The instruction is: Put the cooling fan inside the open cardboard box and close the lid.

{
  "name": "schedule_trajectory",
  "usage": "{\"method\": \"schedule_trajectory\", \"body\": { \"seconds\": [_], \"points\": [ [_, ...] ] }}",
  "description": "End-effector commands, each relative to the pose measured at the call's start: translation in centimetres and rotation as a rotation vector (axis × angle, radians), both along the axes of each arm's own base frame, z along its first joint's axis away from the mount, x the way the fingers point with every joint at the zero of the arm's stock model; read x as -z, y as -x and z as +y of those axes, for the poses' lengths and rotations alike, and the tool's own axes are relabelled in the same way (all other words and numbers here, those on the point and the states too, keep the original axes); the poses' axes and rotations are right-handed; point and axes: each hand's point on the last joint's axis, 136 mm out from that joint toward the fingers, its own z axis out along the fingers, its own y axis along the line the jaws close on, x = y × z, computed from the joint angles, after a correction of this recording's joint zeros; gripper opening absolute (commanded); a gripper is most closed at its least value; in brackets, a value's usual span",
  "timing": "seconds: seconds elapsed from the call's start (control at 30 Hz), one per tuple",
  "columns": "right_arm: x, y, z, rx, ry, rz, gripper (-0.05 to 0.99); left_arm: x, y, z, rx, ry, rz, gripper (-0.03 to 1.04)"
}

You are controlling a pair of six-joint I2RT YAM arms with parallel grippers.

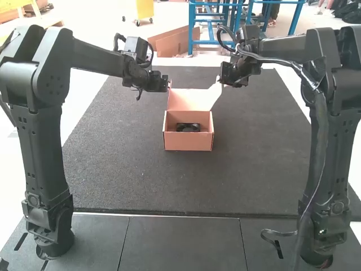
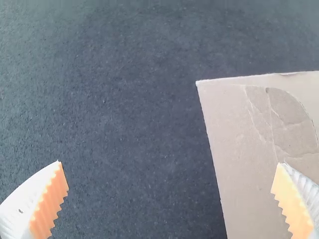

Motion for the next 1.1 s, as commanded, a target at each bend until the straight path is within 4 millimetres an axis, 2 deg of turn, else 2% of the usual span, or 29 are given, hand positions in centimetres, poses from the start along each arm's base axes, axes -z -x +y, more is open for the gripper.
{"method": "schedule_trajectory", "body": {
  "seconds": [0.0, 0.37, 0.47, 0.67, 0.87, 1.07],
  "points": [
    [-0.1, -0.3, 0.3, -0.002, -0.019, -0.001, 0.35, -1.1, -0.7, -0.6, 0.011, 0.017, -0.024, 0.97],
    [-0.1, 0.1, 1.1, -0.028, -0.037, 0.006, 0.09, -1.1, -0.6, -0.7, 0.014, 0.016, -0.024, 0.97],
    [0.1, 0.4, 1.4, -0.041, -0.041, 0.017, 0.08, -1.2, -0.7, -0.6, 0.013, 0.014, -0.023, 0.97],
    [1.0, 1.4, 2.0, -0.067, -0.034, 0.054, -0.02, -1.4, -0.6, -0.7, 0.014, 0.014, -0.020, 0.97],
    [1.5, 2.1, 2.5, -0.092, -0.019, 0.068, -0.02, -1.3, -0.3, -0.6, 0.013, 0.008, 0.001, 0.97],
    [0.6, 2.9, 3.9, -0.123, -0.017, 0.055, -0.02, -1.4, -0.1, -0.5, 0.013, 0.007, 0.005, 0.97]
  ]
}}
